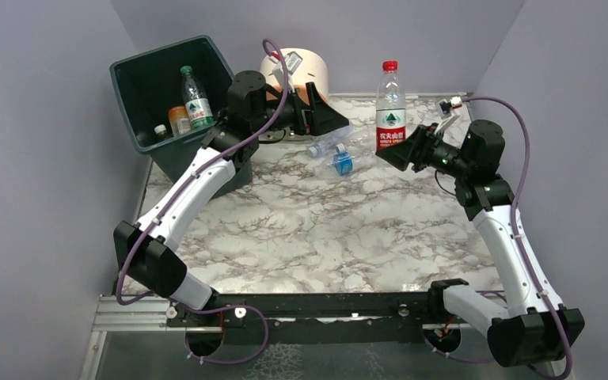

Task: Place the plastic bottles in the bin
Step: Pick up the plastic bottle at the center of the board.

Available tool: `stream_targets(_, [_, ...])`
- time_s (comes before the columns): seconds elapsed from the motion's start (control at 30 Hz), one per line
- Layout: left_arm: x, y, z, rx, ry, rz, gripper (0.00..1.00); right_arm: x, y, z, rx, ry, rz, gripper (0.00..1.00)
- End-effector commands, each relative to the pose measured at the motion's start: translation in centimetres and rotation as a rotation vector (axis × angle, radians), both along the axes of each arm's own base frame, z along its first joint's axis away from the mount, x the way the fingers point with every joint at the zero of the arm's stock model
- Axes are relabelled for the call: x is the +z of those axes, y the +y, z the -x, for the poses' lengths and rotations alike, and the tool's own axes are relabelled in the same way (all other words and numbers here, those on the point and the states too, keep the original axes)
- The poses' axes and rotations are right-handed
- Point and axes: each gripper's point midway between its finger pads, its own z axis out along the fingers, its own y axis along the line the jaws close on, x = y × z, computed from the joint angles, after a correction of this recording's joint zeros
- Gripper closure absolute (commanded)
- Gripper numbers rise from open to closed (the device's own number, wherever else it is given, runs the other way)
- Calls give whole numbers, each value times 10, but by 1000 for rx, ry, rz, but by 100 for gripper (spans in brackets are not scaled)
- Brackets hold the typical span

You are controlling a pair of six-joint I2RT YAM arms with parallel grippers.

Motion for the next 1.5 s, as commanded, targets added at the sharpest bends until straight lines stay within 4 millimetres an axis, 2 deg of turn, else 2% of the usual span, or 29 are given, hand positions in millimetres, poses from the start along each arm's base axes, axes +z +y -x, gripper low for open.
stream_targets(0.0, [42, 1, 21, -55, -97, 74, 1, 18, 14, 16, 115, -92, -26, 53])
stream_targets(0.43, [64, 0, 42, -126, -137, 171, 1, 26, 30, 30, 223, -127, -60, 53])
stream_targets(0.77, [70, 0, 50, -158, -159, 184, 1, 26, 29, 25, 200, -118, -61, 55])
stream_targets(1.03, [66, -3, 48, -173, -164, 194, 1, 31, 33, 24, 224, -115, -79, 55])
stream_targets(1.47, [46, -11, 27, -132, -199, 124, 1, 45, 79, 39, 317, -152, -70, 55])
